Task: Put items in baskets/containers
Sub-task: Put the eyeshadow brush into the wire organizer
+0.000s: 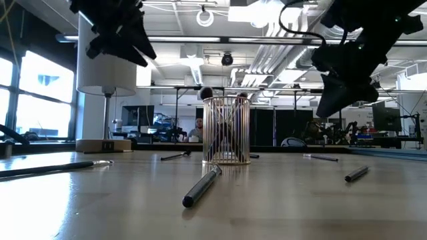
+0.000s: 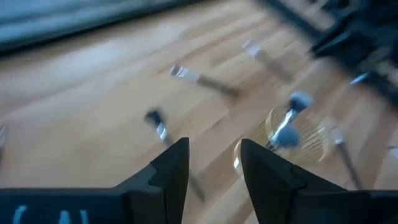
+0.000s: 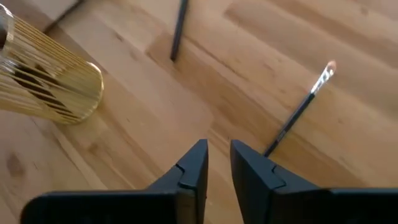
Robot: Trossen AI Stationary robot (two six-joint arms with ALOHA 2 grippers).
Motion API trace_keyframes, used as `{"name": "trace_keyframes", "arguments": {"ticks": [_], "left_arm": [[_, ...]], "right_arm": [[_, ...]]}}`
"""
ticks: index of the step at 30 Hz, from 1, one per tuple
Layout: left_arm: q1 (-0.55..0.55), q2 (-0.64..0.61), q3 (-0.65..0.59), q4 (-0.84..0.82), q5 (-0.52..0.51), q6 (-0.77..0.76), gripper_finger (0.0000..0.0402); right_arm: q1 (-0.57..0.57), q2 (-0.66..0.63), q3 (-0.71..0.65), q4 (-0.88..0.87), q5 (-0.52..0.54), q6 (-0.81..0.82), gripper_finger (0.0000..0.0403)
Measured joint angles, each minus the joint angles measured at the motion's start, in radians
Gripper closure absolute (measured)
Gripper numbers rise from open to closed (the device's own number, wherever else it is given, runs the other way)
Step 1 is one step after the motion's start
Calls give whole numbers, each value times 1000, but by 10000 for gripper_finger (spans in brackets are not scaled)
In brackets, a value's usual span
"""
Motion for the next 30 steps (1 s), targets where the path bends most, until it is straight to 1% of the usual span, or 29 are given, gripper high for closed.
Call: {"name": "trace_keyframes", "arguments": {"ticks": [3,4,6,8,11,15,19,22,24,26,28,30], "left_arm": [[0,100,153,-269,95,-217,257],[0,133,198,-343,140,-295,257],[-1,190,256,-463,228,-406,257],[-17,245,276,-497,301,-487,257],[-45,304,268,-495,372,-559,257],[-49,406,266,-488,455,-559,257],[-46,487,266,-451,497,-529,257],[-46,543,267,-388,515,-507,257],[-46,567,264,-399,519,-497,257],[-46,596,268,-340,527,-478,257],[-46,609,264,-358,530,-461,257],[-46,624,266,-305,530,-441,257]], "right_arm": [[-33,3,0,-11,-41,-44,354],[-43,3,0,-10,-51,-65,357],[-60,3,0,-11,-63,-106,361],[-77,3,0,-10,-77,-143,364],[-100,3,0,-10,-93,-178,367],[-116,2,0,-10,-108,-188,368],[-117,1,0,-10,-122,-234,363],[-117,1,0,-10,-137,-237,361],[-117,1,0,-10,-141,-237,362],[-117,1,0,-10,-141,-237,364],[-117,1,0,-10,-141,-237,365],[-117,1,0,-15,-142,-240,366]]}}
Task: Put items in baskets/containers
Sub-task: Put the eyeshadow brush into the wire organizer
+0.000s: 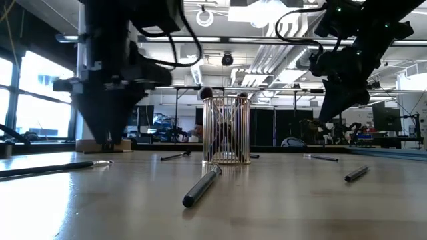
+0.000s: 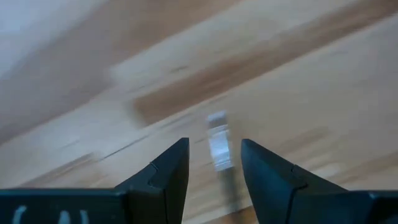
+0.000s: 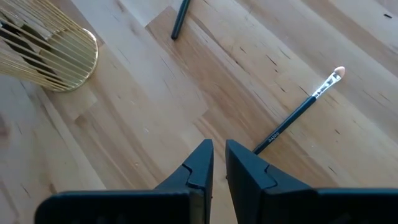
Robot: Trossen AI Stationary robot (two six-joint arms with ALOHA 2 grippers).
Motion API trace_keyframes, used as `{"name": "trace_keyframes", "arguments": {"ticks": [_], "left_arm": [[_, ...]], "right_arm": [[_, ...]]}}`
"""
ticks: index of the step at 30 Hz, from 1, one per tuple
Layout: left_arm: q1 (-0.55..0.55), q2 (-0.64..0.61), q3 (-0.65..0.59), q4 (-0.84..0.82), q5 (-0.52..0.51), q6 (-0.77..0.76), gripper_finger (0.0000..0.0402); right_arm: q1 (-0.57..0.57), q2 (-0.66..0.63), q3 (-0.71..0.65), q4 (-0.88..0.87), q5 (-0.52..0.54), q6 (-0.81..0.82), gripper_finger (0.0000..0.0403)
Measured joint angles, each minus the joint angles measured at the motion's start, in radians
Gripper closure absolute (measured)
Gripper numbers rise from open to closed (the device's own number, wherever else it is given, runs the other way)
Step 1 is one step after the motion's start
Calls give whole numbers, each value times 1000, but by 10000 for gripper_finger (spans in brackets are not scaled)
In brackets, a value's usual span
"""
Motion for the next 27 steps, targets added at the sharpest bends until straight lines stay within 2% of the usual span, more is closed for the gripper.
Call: {"name": "trace_keyframes", "arguments": {"ticks": [7,14,27], "left_arm": [[0,21,-35,6,-5,10,257],[0,18,-85,98,-14,9,257],[20,17,-93,125,-58,3,257]], "right_arm": [[0,-1,-1,-2,0,3,359],[0,-1,-1,-3,-17,6,358],[0,-1,-1,1,-16,15,355]]}}
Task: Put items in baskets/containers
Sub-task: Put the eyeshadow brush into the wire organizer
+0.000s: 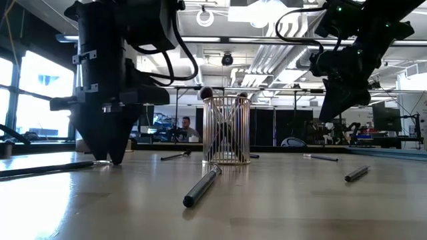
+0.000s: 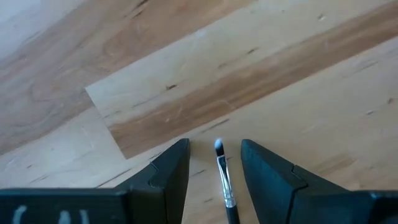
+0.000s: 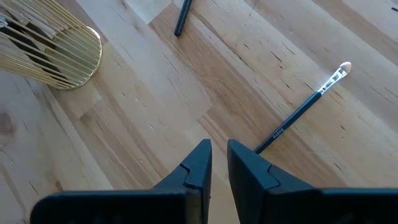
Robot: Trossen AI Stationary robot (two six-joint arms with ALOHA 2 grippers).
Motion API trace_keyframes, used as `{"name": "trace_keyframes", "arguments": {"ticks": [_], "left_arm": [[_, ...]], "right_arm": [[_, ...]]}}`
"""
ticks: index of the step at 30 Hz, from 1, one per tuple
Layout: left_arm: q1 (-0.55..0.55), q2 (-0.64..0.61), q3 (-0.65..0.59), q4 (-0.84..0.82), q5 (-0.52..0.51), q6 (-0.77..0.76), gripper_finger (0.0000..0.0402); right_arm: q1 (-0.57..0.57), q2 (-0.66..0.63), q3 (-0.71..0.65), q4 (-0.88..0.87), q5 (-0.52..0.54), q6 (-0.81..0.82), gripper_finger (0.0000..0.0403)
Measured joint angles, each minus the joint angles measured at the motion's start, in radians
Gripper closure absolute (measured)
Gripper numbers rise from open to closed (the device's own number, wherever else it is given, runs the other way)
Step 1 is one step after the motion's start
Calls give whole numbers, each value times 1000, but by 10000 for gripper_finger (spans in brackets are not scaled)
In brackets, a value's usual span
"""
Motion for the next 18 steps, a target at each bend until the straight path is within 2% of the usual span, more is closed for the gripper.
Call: {"name": "trace_keyframes", "arguments": {"ticks": [9,12,18], "left_arm": [[8,1,-1,9,-41,3,257],[9,1,-1,8,-20,4,262],[9,1,-1,3,41,6,298]], "right_arm": [[0,0,0,0,-2,0,356],[0,0,0,0,-3,0,353],[0,0,0,0,-12,0,350]]}}
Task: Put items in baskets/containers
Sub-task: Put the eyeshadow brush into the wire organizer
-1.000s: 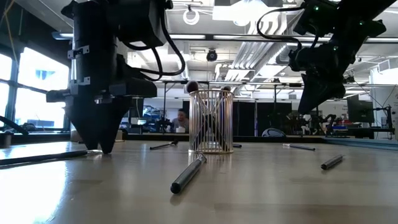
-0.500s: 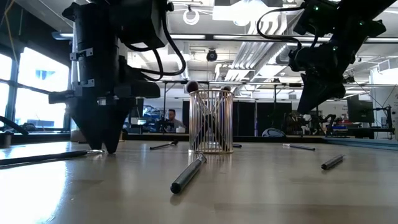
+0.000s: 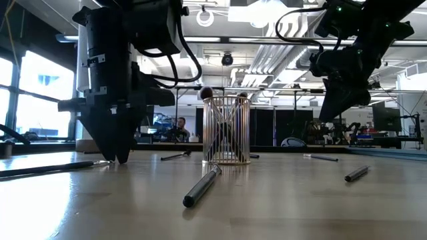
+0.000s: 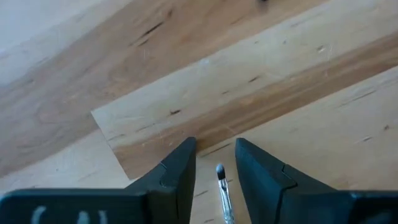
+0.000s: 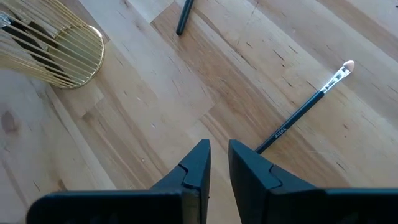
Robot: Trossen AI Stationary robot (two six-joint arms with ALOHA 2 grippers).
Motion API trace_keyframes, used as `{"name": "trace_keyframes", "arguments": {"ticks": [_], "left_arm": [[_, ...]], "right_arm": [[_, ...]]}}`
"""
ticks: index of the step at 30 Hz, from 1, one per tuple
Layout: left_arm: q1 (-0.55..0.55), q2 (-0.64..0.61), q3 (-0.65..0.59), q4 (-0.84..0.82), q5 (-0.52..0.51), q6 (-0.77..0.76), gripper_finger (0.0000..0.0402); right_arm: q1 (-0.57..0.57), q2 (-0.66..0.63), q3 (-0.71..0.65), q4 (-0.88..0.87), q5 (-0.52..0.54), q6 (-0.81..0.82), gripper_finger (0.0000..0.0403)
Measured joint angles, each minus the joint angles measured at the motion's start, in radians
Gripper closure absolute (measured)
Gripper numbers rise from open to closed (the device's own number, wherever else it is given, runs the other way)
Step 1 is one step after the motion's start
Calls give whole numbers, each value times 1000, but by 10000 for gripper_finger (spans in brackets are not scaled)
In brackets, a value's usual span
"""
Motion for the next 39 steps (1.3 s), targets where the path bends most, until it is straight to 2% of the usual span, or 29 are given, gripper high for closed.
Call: {"name": "trace_keyframes", "arguments": {"ticks": [4,20,26,29,34,39], "left_arm": [[0,0,0,0,20,-3,309],[-1,0,1,1,102,-30,310],[-3,0,1,1,84,-30,311],[-3,0,1,0,72,-29,327],[-4,0,1,4,66,-31,393],[9,0,1,5,67,-43,400]], "right_arm": [[0,0,0,0,-12,-1,352],[0,0,0,0,-21,0,350],[0,0,0,0,-21,0,351],[0,0,0,0,-21,0,349],[0,0,0,0,-21,0,352],[0,0,0,0,-21,-1,349]]}}
